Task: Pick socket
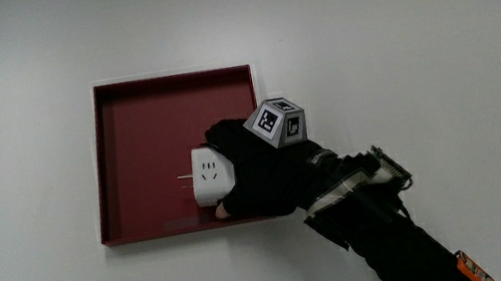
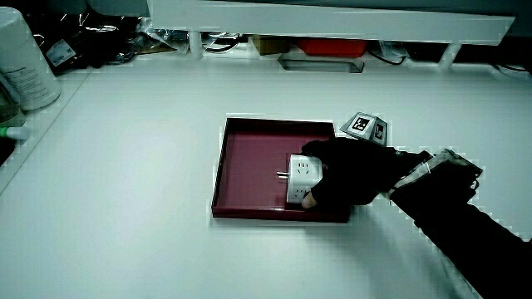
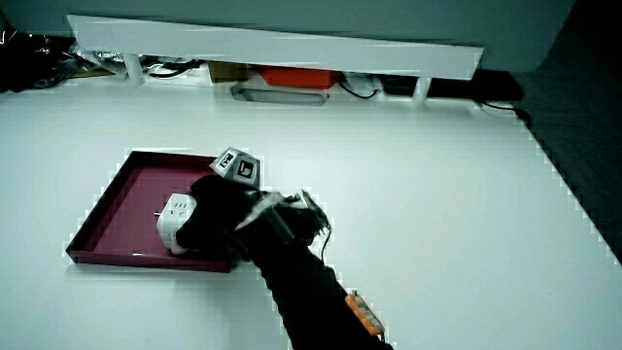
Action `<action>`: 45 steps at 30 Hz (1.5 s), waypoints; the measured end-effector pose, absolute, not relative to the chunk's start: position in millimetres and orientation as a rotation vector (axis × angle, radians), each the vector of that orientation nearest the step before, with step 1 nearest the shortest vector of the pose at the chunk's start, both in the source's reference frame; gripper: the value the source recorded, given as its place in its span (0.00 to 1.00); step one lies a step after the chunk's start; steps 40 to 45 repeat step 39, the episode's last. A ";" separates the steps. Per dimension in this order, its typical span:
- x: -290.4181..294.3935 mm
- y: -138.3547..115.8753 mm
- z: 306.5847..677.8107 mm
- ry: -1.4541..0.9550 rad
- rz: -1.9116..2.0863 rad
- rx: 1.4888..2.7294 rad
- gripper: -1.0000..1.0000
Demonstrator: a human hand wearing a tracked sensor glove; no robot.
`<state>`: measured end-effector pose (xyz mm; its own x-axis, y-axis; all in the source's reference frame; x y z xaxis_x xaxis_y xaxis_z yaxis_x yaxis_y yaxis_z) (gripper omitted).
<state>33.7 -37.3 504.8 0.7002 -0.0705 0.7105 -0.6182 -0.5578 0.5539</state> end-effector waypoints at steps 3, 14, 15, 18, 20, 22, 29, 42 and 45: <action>33.8 -36.7 503.4 -0.536 0.836 2.062 0.76; 32.2 -34.2 498.2 -0.568 0.869 2.088 1.00; 32.5 -34.0 498.9 -0.566 0.874 2.082 1.00; 35.1 -35.1 495.3 -0.576 0.886 2.085 1.00; 38.2 -36.7 488.7 -0.583 0.902 2.092 1.00; 42.4 -39.0 483.9 -0.590 0.902 2.101 1.00; 61.9 -49.8 470.4 -0.665 1.054 2.012 1.00; 100.4 -55.3 438.7 -0.633 1.174 1.970 1.00; 100.4 -55.3 438.7 -0.633 1.174 1.970 1.00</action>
